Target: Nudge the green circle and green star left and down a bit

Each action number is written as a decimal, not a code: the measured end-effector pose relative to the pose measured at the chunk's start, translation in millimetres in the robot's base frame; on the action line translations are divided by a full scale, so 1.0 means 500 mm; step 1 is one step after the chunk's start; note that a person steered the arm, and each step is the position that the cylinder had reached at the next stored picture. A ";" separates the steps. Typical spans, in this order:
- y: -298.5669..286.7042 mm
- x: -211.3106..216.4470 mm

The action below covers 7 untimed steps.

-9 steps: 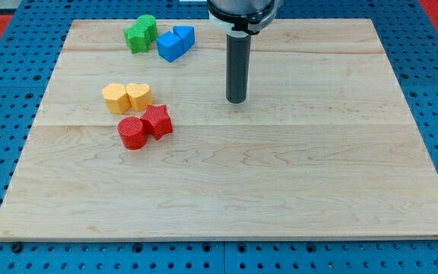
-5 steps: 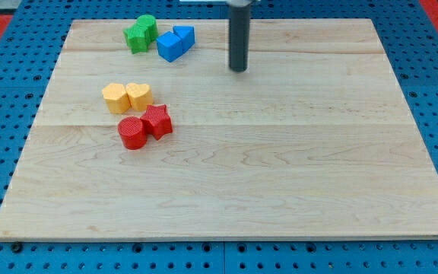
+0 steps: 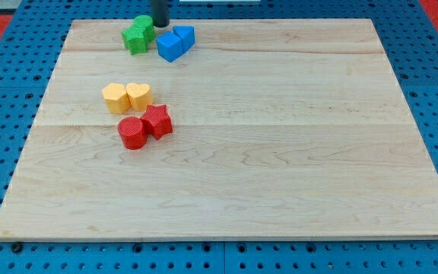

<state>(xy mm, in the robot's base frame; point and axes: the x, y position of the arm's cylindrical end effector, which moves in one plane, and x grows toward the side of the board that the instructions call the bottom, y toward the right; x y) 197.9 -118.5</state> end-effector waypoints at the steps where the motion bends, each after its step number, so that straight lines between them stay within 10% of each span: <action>1: -0.011 0.000; 7: 0.035 0.135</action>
